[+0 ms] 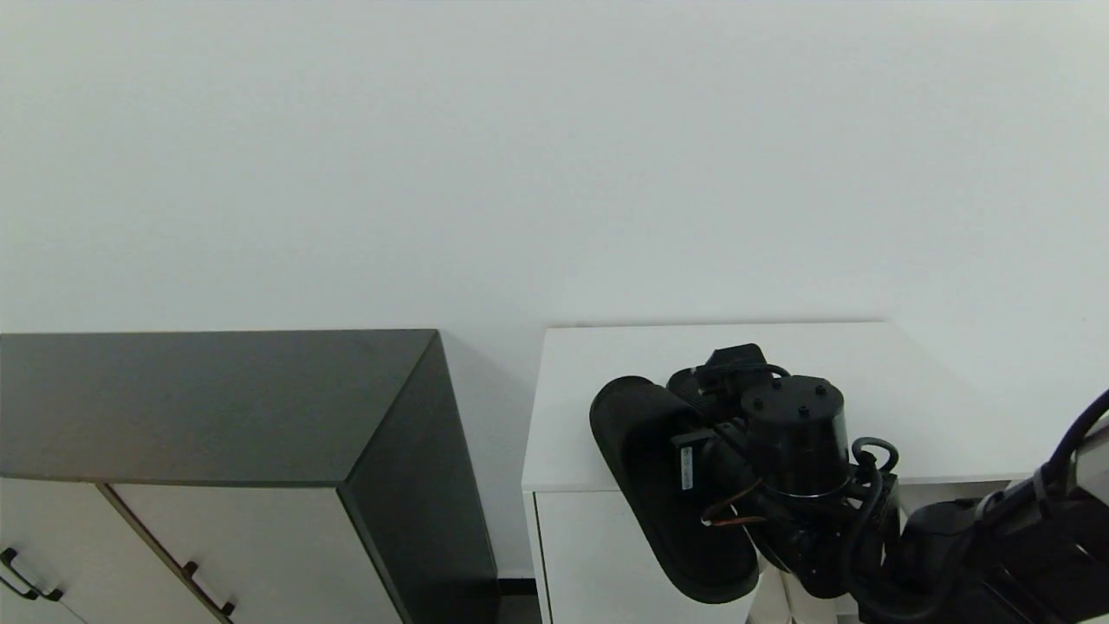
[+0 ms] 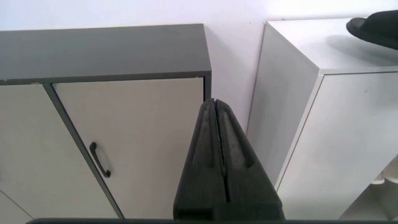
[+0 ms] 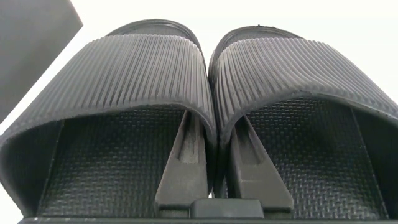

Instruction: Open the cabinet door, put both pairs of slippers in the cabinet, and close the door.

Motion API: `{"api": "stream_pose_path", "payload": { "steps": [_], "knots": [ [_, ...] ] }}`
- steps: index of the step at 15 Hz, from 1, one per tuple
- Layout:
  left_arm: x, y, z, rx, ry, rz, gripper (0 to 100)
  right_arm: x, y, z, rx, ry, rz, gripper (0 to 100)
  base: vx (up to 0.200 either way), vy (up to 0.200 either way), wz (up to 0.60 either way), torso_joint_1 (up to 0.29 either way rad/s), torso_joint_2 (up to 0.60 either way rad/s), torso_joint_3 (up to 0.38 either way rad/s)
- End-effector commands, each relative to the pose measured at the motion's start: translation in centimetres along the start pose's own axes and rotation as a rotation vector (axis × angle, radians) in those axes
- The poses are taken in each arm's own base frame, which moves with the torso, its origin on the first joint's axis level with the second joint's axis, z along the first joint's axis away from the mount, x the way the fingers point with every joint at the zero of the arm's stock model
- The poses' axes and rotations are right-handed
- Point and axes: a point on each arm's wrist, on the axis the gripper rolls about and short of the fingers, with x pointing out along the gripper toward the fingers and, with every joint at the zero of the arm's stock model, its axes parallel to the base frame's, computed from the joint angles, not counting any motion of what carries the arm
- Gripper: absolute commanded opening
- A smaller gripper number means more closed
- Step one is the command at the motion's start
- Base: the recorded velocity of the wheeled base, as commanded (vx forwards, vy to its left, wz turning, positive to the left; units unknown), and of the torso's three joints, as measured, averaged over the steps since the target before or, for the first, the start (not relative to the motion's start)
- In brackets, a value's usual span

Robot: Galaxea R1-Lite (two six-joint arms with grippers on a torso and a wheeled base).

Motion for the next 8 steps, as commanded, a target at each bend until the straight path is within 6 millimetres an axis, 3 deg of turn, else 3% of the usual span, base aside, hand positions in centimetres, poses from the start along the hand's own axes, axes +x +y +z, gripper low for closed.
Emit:
{"api": "stream_pose_path", "payload": {
  "steps": [1, 8],
  "knots": [
    [0.01, 0.00, 0.00, 0.000, 0.002, 0.001, 0, -0.20, 0.12, 0.11, 0.001, -0.004, 0.006, 0, 0.000, 0.000, 0.00, 0.000, 0.00, 0.000],
    [0.01, 0.00, 0.00, 0.000, 0.002, 0.001, 0, -0.41, 0.38, -0.04, -0.003, -0.002, 0.013, 0, -0.200, 0.000, 0.00, 0.000, 0.00, 0.004]
  ]
}}
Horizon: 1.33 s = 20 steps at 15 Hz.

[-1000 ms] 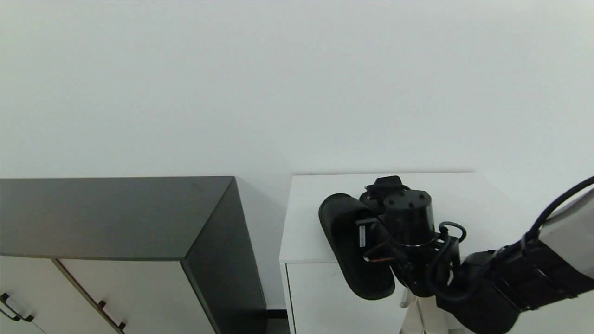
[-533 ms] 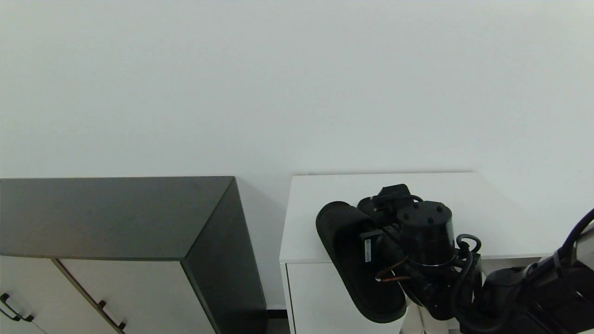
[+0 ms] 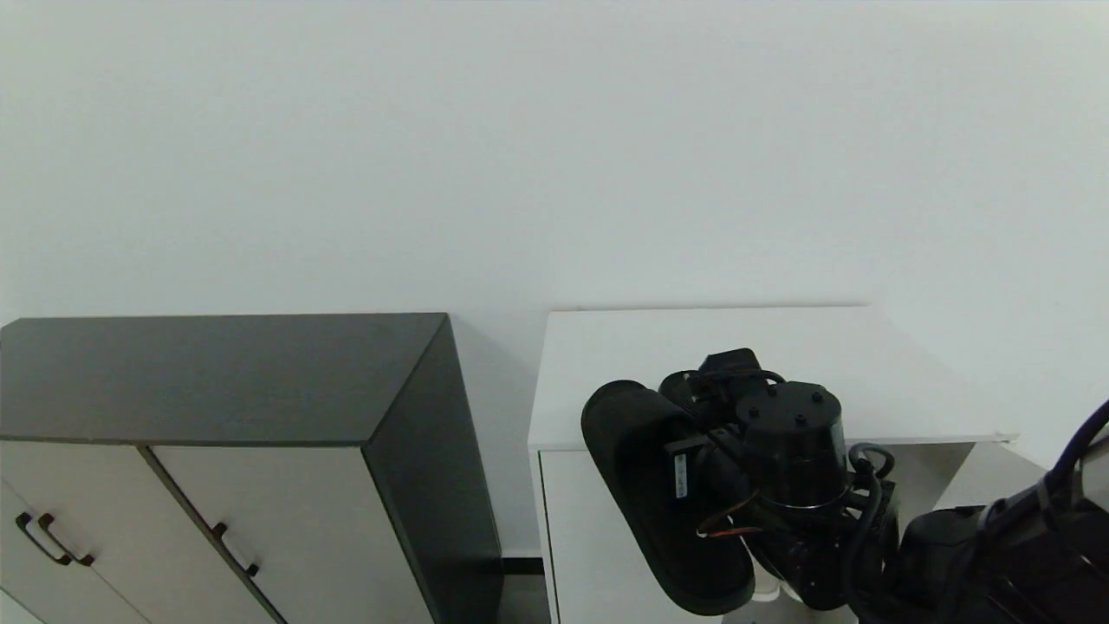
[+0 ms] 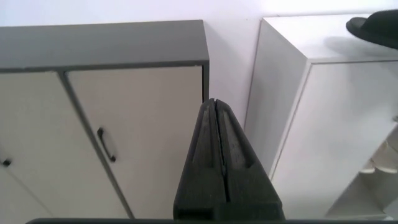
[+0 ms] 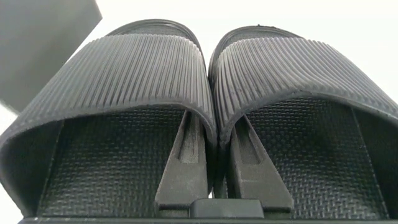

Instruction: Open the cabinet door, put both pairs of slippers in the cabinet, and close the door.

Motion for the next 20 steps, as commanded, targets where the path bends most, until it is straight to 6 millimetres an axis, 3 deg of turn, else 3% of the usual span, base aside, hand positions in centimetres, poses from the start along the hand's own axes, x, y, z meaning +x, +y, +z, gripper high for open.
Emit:
{"api": "stream_pose_path", "payload": {
  "steps": [1, 13, 20],
  "knots": [
    [0.01, 0.00, 0.00, 0.000, 0.002, 0.000, 0, -0.03, 0.01, -0.01, 0.000, -0.001, -0.001, 0, -0.200, 0.000, 0.00, 0.002, 0.01, 0.002],
    [0.00, 0.00, 0.00, -0.002, 0.000, 0.000, 0, -0.13, -0.10, -0.32, -0.006, 0.009, -0.003, 0, -0.200, 0.000, 0.00, 0.002, 0.00, 0.003],
    [0.01, 0.00, 0.00, 0.000, 0.002, 0.000, 0, -0.15, -0.13, -0.40, -0.006, 0.012, -0.003, 0, 0.000, 0.000, 0.00, 0.000, 0.00, 0.000]
  ]
}}
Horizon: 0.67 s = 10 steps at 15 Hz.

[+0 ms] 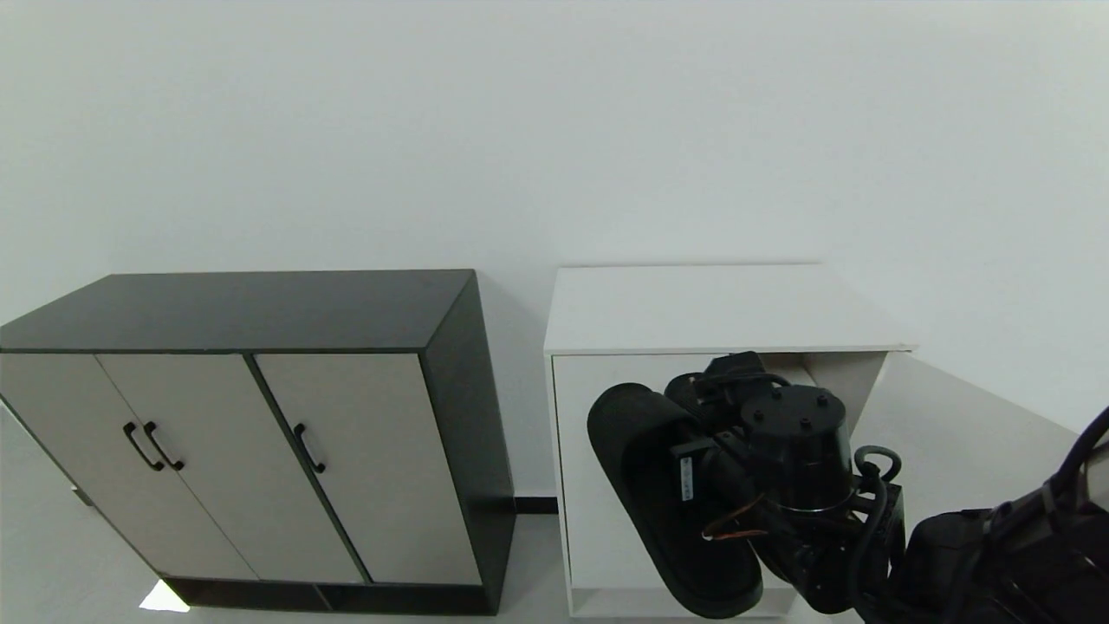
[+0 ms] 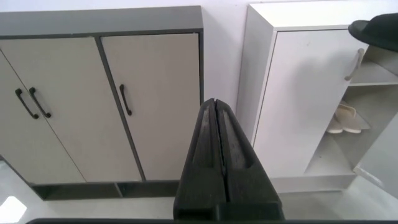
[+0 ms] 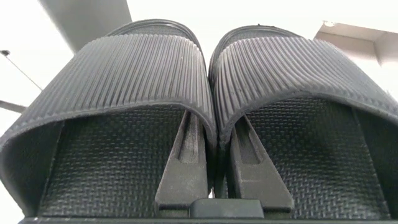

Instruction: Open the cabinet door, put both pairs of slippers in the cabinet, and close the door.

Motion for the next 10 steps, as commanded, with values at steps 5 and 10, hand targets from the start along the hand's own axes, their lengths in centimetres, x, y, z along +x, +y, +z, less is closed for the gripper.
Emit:
{"api": "stream_pose_path", "payload": {
  "steps": [5, 10],
  "knots": [
    [-0.01, 0.00, 0.04, 0.001, -0.001, 0.000, 0, 0.06, 0.06, -0.06, -0.003, 0.001, 0.001, 0, 0.000, -0.080, 0.00, 0.001, 0.00, 0.002],
    [-0.01, 0.00, 0.04, 0.001, -0.001, 0.000, 0, 0.05, 0.05, -0.10, -0.002, 0.003, 0.003, 0, 0.000, -0.200, 0.00, 0.004, 0.00, 0.004]
  ]
}}
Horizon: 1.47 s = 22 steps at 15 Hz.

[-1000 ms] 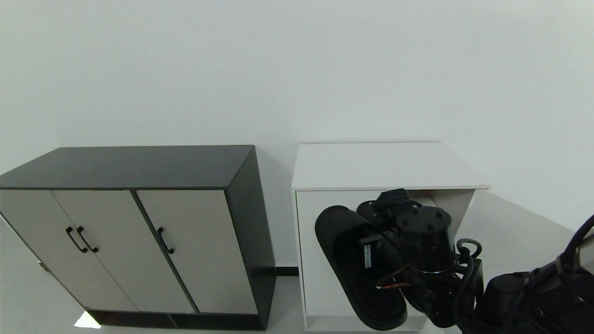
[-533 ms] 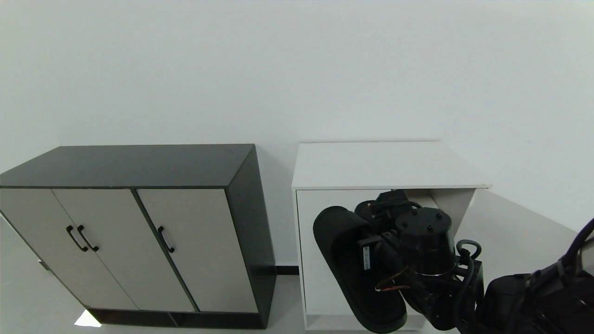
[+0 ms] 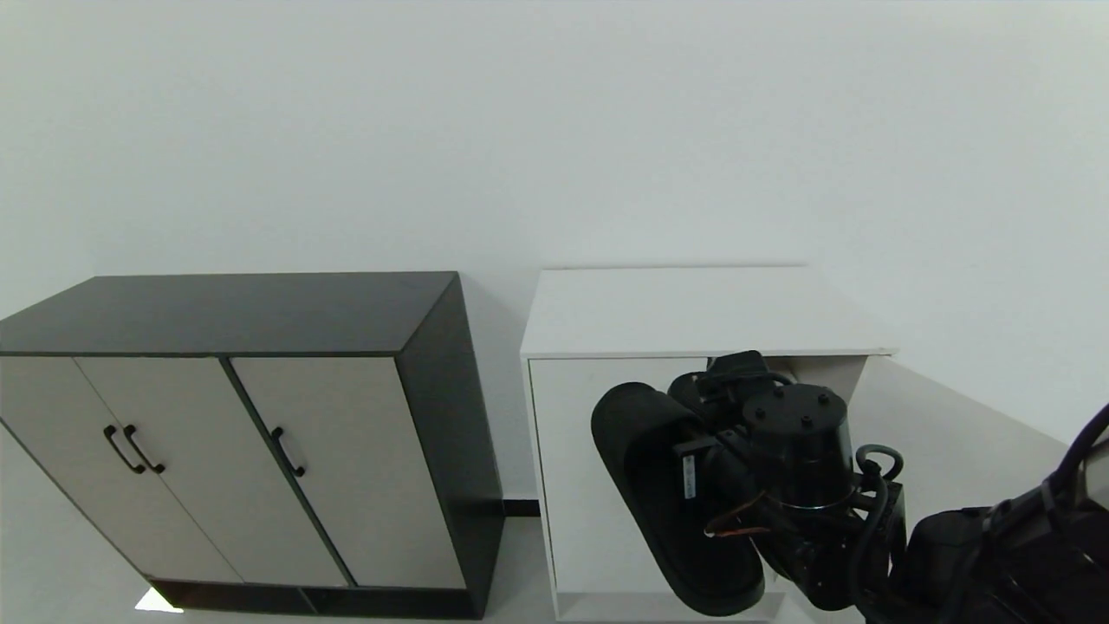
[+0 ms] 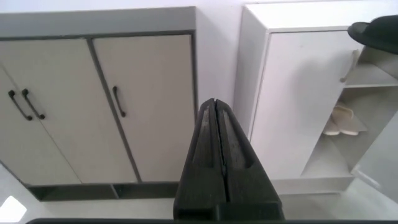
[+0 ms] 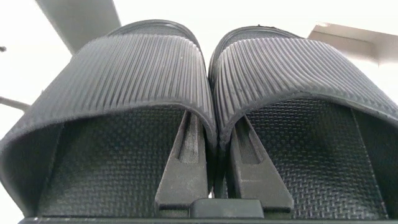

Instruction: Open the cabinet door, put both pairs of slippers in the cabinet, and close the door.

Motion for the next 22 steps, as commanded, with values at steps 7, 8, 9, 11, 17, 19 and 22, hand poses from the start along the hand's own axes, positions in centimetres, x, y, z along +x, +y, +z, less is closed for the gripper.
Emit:
{"api": "stream_pose_path", "payload": {
  "steps": [7, 8, 9, 11, 17, 19, 22],
  "knots": [
    [0.02, 0.00, -0.02, 0.000, 0.002, 0.000, 0, 0.01, 0.03, -0.13, 0.000, 0.003, 0.002, 0, 0.000, -0.200, 0.00, 0.005, 0.00, 0.004],
    [0.02, 0.00, -0.02, 0.000, 0.002, 0.000, 0, 0.04, -0.01, -0.12, 0.000, 0.003, 0.000, 0, 0.000, -0.200, 0.00, 0.002, 0.00, -0.002],
    [0.01, 0.00, -0.02, 0.001, 0.001, 0.000, 0, 0.03, -0.03, -0.16, -0.001, 0.004, 0.000, 0, 0.000, -0.200, 0.00, 0.002, 0.00, 0.002],
    [0.01, 0.00, -0.02, 0.000, 0.001, 0.000, 0, -0.02, -0.14, -0.25, -0.002, 0.007, -0.005, 0, 0.000, -0.200, 0.00, 0.002, 0.01, 0.005],
    [0.01, 0.00, -0.02, 0.000, 0.001, 0.000, 0, 0.09, -0.56, -0.37, -0.018, 0.000, -0.016, 0, 0.000, -0.100, 0.00, 0.001, 0.00, 0.000],
    [0.02, 0.00, -0.02, 0.000, 0.002, 0.000, 0, 0.06, -0.52, -0.31, -0.013, -0.008, -0.013, 0, 0.000, 0.000, 0.00, 0.000, 0.00, 0.000],
    [0.02, 0.00, -0.02, 0.000, 0.002, 0.000, 0, 0.04, -0.60, -0.42, -0.016, -0.004, -0.015, 0, 0.000, 0.000, 0.00, 0.000, 0.00, 0.000]
  ]
}}
